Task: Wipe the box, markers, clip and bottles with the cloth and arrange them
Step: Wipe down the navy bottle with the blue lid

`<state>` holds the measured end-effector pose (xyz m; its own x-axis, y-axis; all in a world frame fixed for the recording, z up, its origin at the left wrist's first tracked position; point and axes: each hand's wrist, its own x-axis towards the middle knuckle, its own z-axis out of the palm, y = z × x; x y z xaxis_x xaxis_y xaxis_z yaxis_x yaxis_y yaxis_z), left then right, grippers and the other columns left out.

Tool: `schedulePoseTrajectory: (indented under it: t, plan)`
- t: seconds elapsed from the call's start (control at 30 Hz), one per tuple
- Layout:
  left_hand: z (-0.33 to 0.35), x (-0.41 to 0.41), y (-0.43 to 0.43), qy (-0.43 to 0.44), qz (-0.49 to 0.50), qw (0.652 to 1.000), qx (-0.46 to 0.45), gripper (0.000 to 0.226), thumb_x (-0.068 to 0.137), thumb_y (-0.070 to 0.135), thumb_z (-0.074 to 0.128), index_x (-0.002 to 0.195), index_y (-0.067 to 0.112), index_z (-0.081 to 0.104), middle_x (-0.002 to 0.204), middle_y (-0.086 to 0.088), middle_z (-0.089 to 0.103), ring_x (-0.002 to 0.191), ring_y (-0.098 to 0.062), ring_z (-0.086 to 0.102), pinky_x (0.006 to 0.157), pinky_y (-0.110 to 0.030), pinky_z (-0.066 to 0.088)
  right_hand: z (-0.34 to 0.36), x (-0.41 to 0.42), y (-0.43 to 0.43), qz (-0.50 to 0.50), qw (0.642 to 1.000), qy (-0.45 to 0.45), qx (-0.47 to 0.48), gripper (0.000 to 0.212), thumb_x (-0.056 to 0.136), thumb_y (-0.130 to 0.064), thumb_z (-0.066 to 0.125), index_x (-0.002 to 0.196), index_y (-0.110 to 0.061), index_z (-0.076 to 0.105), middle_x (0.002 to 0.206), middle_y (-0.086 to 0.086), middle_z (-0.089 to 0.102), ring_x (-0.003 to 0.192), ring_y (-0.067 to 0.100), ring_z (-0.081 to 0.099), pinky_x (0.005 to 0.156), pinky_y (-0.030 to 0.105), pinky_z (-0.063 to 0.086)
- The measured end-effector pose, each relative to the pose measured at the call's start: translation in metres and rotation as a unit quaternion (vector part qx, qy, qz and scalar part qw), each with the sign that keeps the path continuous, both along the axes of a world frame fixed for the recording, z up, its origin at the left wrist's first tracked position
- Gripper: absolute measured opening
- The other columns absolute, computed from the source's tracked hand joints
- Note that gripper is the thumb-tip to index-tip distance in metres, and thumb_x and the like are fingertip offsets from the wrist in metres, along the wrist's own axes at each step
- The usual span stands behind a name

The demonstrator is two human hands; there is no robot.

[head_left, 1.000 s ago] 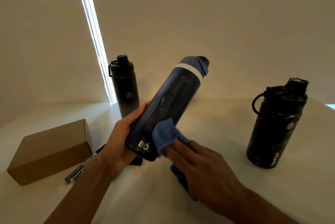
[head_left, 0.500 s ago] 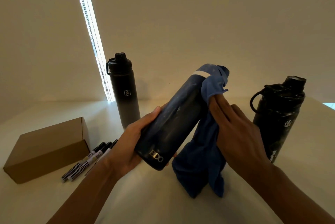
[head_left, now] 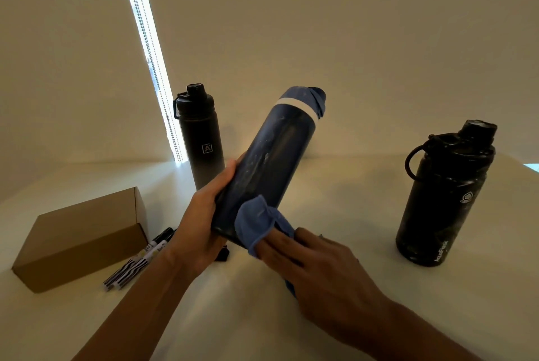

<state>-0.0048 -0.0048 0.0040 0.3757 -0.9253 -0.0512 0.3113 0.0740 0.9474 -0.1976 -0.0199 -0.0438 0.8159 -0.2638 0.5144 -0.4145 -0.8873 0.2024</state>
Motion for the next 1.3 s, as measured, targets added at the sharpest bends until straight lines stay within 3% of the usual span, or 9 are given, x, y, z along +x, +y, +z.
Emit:
schedulePoseTrajectory:
  t: [0.07,0.13,0.27,0.5,0.8,1.0,1.1,1.2,1.3]
  plan:
    - [0.001,0.000,-0.001,0.005,0.012,1.000,-0.001,0.041,0.092,0.051,0.060,0.120,0.022,0.065,0.121,-0.014,0.074,0.108,-0.029,0.072,0.088,-0.043,0.060,0.001,0.004,-0.002,-0.006,1.000,-0.006,0.019,0.123,0.013,-0.054,0.100,0.125,-0.027,0.056,0.103,-0.016,0.076,0.083,-0.001,0.070,0.065,0.013,0.055]
    - [0.003,-0.004,-0.001,0.002,0.020,1.000,-0.003,0.040,0.090,0.054,0.060,0.116,0.024,0.065,0.122,-0.013,0.072,0.110,-0.030,0.070,0.093,-0.047,0.058,0.002,0.003,0.000,-0.017,0.999,-0.031,0.026,0.127,0.007,-0.056,0.099,0.118,-0.024,0.046,0.089,-0.016,0.075,0.068,0.000,0.070,0.060,0.012,0.055]
    - [0.003,-0.006,0.000,0.011,0.009,1.000,-0.003,0.034,0.101,0.046,0.056,0.119,0.018,0.063,0.125,-0.019,0.070,0.115,-0.037,0.068,0.106,-0.056,0.051,0.008,-0.012,-0.004,-0.060,0.997,-0.044,-0.013,0.095,0.057,-0.030,0.093,0.137,-0.024,0.043,0.122,-0.008,0.057,0.087,0.014,0.059,0.062,0.031,0.058]
    - [0.006,-0.009,0.007,-0.040,-0.133,0.990,0.003,0.027,0.098,0.049,0.053,0.093,0.048,0.080,0.118,-0.010,0.077,0.114,-0.044,0.069,0.107,-0.064,0.049,0.046,-0.043,-0.046,-0.205,0.967,-0.147,-0.038,0.090,0.070,0.000,0.076,0.149,-0.010,0.034,0.134,0.010,0.058,0.082,0.026,0.060,0.052,0.033,0.051]
    - [0.005,-0.015,0.006,-0.039,-0.124,0.991,-0.005,0.026,0.095,0.047,0.056,0.089,0.046,0.081,0.110,-0.004,0.079,0.113,-0.038,0.071,0.108,-0.065,0.048,0.038,-0.042,-0.058,-0.193,0.962,-0.194,0.003,0.069,0.086,-0.012,0.047,0.154,-0.006,0.037,0.135,0.016,0.061,0.090,0.029,0.063,0.061,0.042,0.061]
    - [0.001,-0.003,0.004,0.001,-0.067,0.997,-0.037,0.031,0.093,0.050,0.061,0.117,0.032,0.071,0.116,-0.014,0.077,0.110,-0.042,0.072,0.101,-0.061,0.053,0.014,-0.017,-0.025,-0.105,0.987,-0.119,-0.005,0.076,0.075,-0.017,0.062,0.148,-0.018,0.038,0.140,-0.005,0.049,0.093,0.016,0.058,0.065,0.025,0.054]
    - [0.003,0.004,0.001,-0.005,-0.019,0.997,-0.075,0.042,0.086,0.047,0.062,0.121,0.024,0.066,0.105,-0.006,0.080,0.097,-0.022,0.078,0.078,-0.040,0.065,-0.003,-0.006,-0.010,-0.009,0.995,-0.101,0.018,0.079,0.077,-0.016,0.073,0.147,-0.023,0.037,0.141,-0.011,0.043,0.113,0.009,0.057,0.089,0.023,0.053]
    - [0.005,0.003,-0.001,0.020,0.035,0.992,-0.121,0.042,0.071,0.059,0.072,0.103,0.032,0.076,0.093,0.005,0.080,0.088,-0.009,0.077,0.063,-0.021,0.061,0.001,0.003,0.001,0.002,0.999,-0.030,0.011,0.113,0.037,-0.033,0.102,0.134,-0.025,0.042,0.121,-0.017,0.057,0.078,0.006,0.066,0.062,0.021,0.057]
    - [0.002,-0.002,-0.005,0.032,0.040,0.991,-0.124,0.032,0.077,0.053,0.063,0.102,0.033,0.067,0.087,0.007,0.077,0.078,-0.008,0.075,0.059,-0.020,0.060,0.004,0.004,0.001,-0.032,0.999,0.006,-0.002,0.126,0.014,-0.053,0.098,0.125,-0.028,0.044,0.100,-0.018,0.072,0.065,0.002,0.063,0.050,0.020,0.053]
